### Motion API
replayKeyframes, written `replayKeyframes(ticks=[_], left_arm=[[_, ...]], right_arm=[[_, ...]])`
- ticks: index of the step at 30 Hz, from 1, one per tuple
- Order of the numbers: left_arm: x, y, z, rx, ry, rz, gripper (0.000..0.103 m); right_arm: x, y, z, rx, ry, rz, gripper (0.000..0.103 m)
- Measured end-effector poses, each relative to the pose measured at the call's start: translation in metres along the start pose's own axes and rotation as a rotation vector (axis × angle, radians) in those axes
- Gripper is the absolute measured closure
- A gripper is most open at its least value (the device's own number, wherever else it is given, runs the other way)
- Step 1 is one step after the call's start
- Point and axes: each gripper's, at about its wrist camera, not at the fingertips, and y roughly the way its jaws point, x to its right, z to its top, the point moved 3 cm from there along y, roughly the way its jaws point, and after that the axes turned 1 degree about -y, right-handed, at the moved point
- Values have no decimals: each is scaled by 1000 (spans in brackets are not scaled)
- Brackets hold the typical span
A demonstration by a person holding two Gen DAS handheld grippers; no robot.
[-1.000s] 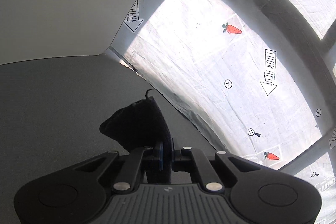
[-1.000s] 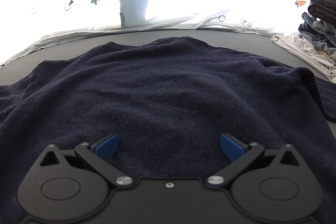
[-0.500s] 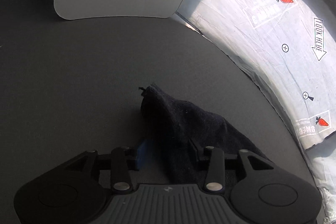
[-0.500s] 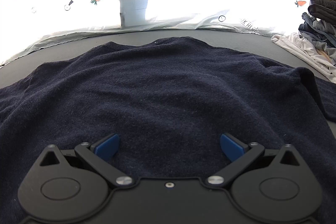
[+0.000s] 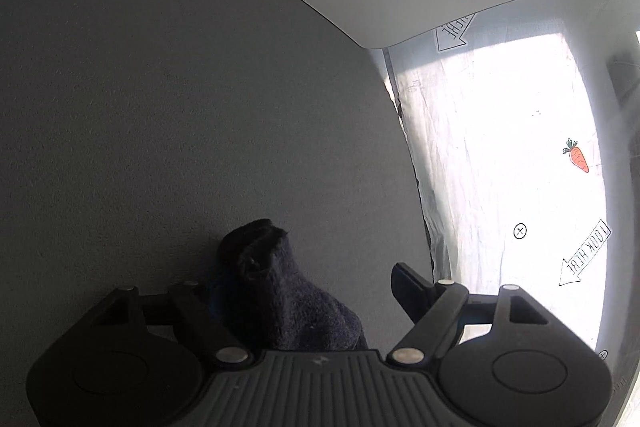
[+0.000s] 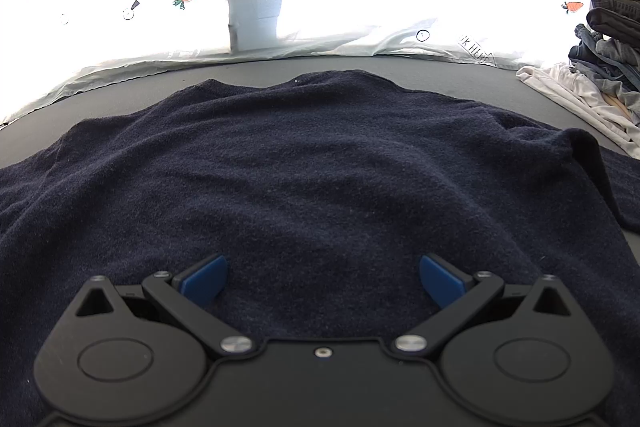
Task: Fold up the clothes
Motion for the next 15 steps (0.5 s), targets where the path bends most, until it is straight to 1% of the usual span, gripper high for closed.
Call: replayKeyframes(ticks=[1,2,3,4,5,6,8,9,11,12,13,15], left_arm=[[4,3,0,-12,18,9,41],[8,6,0,-17,42,24,53],[12,8,1,-13,72,47,71],[17,10,2,-7,102,64,84],[21,9,4,8,131,71,93],[27,5,7,37,163,72,94],[45,-8,9,123,274,59,95],[54,-13,8,158,348,66,95],[71,-20,2,196,525,118,95],[77,-21,-2,206,604,151,95],[76,-19,-6,197,649,188,95],[67,-10,-10,168,674,255,95]], right_arm=[[0,0,0,0,0,0,0],[0,0,0,0,0,0,0],[0,0,0,0,0,0,0],[0,0,0,0,0,0,0],[0,0,0,0,0,0,0],[0,0,0,0,0,0,0],[0,0,0,0,0,0,0],[0,0,0,0,0,0,0],[0,0,0,0,0,0,0],[0,0,0,0,0,0,0],[0,0,0,0,0,0,0],[0,0,0,0,0,0,0]])
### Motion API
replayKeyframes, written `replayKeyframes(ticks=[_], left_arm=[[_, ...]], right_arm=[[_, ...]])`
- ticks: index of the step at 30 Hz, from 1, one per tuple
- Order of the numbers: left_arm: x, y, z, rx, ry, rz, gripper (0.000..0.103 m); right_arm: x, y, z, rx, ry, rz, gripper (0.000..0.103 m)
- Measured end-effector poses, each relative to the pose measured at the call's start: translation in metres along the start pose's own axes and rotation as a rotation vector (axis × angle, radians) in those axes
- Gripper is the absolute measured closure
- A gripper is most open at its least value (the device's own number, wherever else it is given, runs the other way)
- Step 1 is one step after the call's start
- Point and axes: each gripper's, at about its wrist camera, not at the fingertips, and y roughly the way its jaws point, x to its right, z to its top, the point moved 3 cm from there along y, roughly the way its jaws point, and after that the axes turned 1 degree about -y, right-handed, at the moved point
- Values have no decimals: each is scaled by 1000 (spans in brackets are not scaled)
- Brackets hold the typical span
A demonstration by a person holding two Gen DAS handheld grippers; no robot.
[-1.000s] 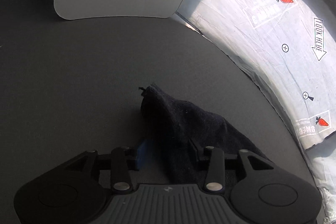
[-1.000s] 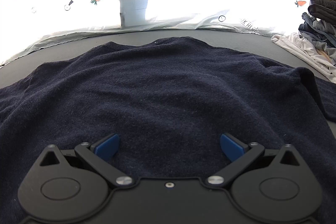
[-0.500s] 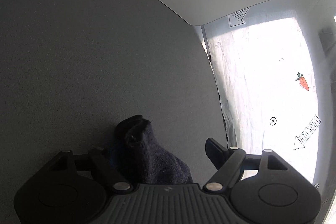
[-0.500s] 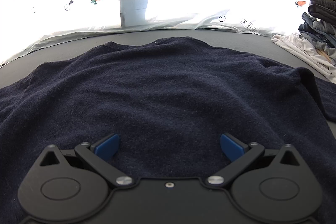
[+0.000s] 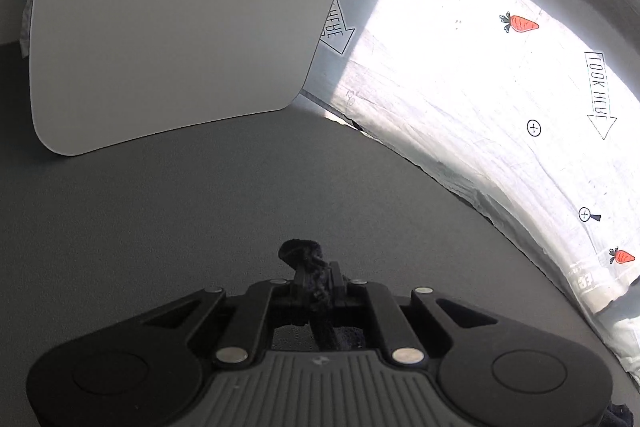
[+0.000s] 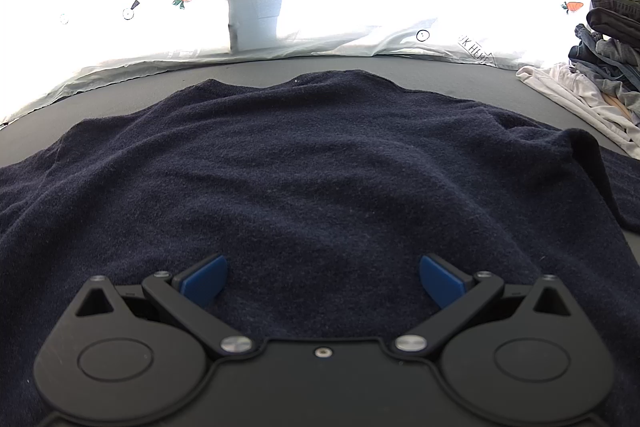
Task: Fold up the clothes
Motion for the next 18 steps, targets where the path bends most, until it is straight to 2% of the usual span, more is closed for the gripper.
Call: replayKeyframes(ticks=[2,4,5,7,9,11,13,15,18], left_arm=[[-15,15,-8,-44,-31,83,94],[-33,21,-10,-77,-117,160,92],[-39,15,-10,-65,-166,168,88],[-46,-3,-8,-24,-204,202,86],[-44,-20,-5,10,-197,223,74],[-40,-37,-6,28,-195,208,67],[-31,-54,-15,10,-196,154,61],[-15,-70,-33,-32,-174,87,51],[24,-78,-69,-119,-82,-6,43]], right_arm=[[0,0,0,0,0,1,0],[0,0,1,-2,1,-1,0],[0,1,1,-3,2,-2,0],[0,1,2,-5,3,-4,0],[-1,2,2,-8,5,-6,0],[-1,2,3,-10,6,-8,0],[-1,3,4,-10,12,-11,0],[0,3,6,-32,19,-10,0],[1,6,16,-125,10,-1,0]])
